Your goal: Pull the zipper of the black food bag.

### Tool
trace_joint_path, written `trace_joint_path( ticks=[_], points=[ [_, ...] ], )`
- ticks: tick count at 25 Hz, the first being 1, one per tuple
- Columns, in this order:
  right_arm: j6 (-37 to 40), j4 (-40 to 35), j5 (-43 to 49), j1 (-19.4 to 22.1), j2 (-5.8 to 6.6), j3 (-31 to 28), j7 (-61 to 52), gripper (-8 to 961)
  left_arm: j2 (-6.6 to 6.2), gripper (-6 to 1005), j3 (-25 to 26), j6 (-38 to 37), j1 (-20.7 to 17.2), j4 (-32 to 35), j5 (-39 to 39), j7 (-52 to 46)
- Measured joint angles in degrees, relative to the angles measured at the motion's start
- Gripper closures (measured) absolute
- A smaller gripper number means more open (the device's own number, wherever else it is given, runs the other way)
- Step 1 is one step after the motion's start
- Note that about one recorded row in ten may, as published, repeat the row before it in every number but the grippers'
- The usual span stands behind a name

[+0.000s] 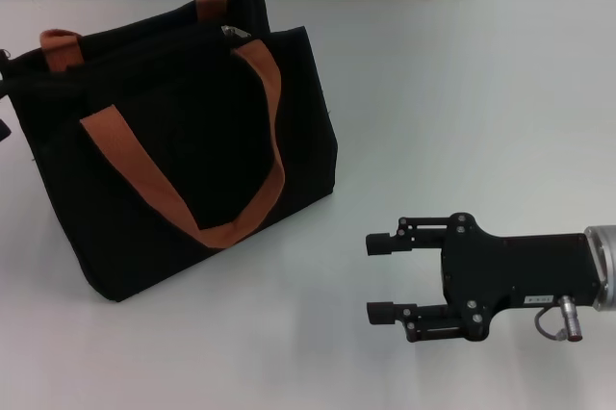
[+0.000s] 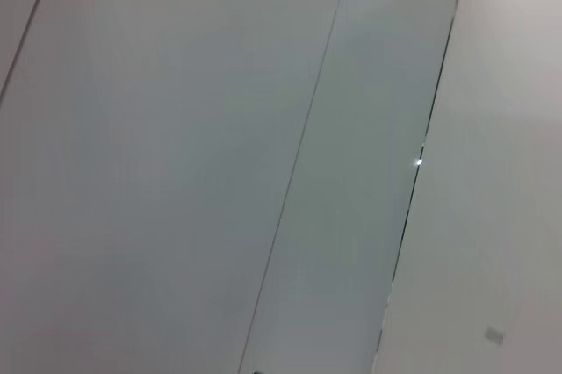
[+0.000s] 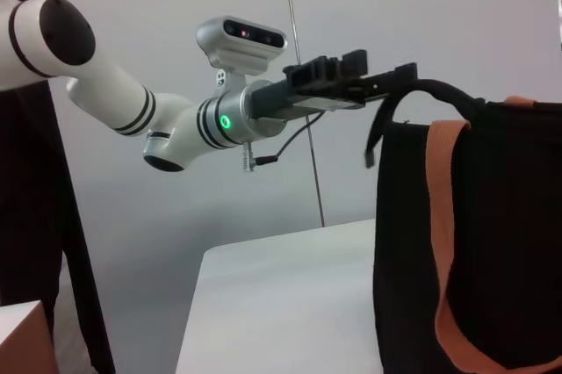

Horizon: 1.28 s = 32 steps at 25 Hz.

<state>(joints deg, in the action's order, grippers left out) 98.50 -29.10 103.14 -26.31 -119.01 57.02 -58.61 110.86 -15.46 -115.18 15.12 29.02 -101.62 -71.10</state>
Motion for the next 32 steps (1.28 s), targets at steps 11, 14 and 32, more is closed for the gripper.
trace_joint_path(
  ticks=[11,14,32],
  points=[
    [-0.35,0.37,-0.44,-0.15,-0.2,-0.33,0.78,258,-0.46,185,5.11,0.36,-1.21,0.16,1.01,0.41],
    [-0.36,0.37,-0.5,-0.22,-0.28,-0.34,0.91,257,-0.51,185,4.18,0.06,-0.91,0.18,0.95,0.7],
    [-1.3,3.81,-2.0,-1.52,-0.25,-0.25,4.6,258,2.37,185,-23.68,-0.36,-3.38,0.82,1.01,16.88]
  ],
)
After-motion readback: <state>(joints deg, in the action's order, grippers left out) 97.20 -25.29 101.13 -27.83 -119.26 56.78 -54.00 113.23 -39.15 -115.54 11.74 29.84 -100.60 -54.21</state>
